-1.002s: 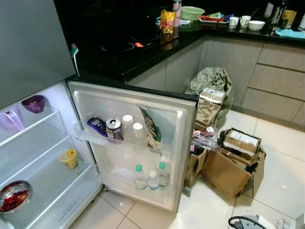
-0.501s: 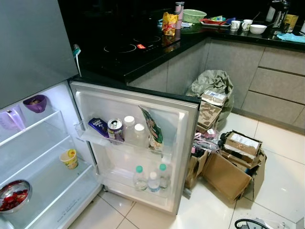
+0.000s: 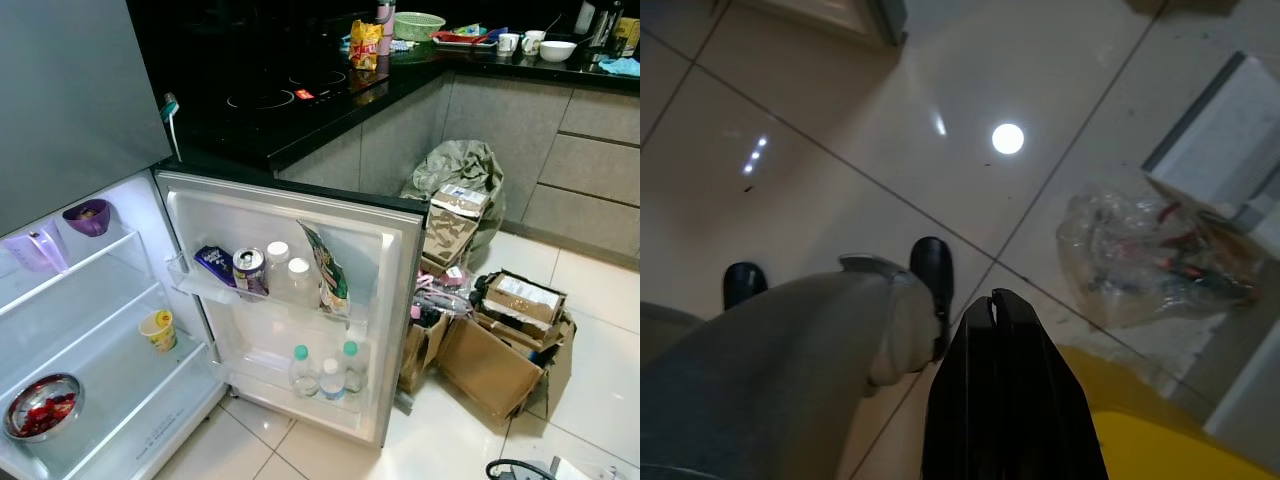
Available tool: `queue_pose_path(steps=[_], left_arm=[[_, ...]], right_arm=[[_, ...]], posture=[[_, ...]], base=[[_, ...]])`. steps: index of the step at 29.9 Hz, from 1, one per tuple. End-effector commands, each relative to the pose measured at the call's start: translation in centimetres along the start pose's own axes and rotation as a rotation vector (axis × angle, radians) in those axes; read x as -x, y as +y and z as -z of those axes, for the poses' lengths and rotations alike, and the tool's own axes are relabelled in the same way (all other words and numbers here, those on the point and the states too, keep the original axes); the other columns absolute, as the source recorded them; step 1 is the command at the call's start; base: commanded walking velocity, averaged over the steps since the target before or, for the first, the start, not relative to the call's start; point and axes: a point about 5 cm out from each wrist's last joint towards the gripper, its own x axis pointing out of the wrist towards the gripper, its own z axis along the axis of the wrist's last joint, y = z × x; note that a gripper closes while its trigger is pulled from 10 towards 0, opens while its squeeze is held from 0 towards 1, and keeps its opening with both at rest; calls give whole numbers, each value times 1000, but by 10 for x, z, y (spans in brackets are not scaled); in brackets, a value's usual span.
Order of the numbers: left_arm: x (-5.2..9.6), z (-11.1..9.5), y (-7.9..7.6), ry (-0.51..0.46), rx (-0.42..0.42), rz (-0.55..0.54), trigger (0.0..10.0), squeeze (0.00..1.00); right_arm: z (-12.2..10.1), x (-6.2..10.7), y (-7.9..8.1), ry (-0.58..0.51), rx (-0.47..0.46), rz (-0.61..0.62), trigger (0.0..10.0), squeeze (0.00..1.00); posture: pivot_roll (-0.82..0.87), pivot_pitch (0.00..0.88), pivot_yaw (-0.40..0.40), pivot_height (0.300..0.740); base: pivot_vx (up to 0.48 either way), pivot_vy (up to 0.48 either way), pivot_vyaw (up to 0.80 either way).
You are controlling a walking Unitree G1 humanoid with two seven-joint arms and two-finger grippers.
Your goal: Restocking fridge
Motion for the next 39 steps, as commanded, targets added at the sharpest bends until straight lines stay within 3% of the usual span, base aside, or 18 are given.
queue_pose_path(steps=[1, 9, 18, 23, 39], left_arm=[[-2, -4, -4, -4, -10, 17, 10000, 0], [-3, -2, -14, 3, 4, 32, 10000, 0], [-4, -2, -26, 8, 12, 53, 10000, 0], [-7, -9, -39, -4, -46, 104, 10000, 0], [-6, -6, -35, 27, -81, 105, 10000, 0]], right_arm=[[-1, 0, 0, -4, 2, 3, 10000, 0], [-4, 1, -12, -4, -13, 39, 10000, 0], [-15, -2, -8, -6, 41, 17, 10000, 0], [-27, -6, 1, -32, 58, -12, 10000, 0], [-34, -9, 14, -28, 58, -31, 10000, 0]], posture=[[-47, 0, 35, 740], [-47, 0, 19, 740], [-46, 0, -12, 740], [-12, 0, -27, 740], [4, 0, -11, 740]], base=[[0, 0, 0], [0, 0, 0], [0, 0, 0], [0, 0, 0], [0, 0, 0]])
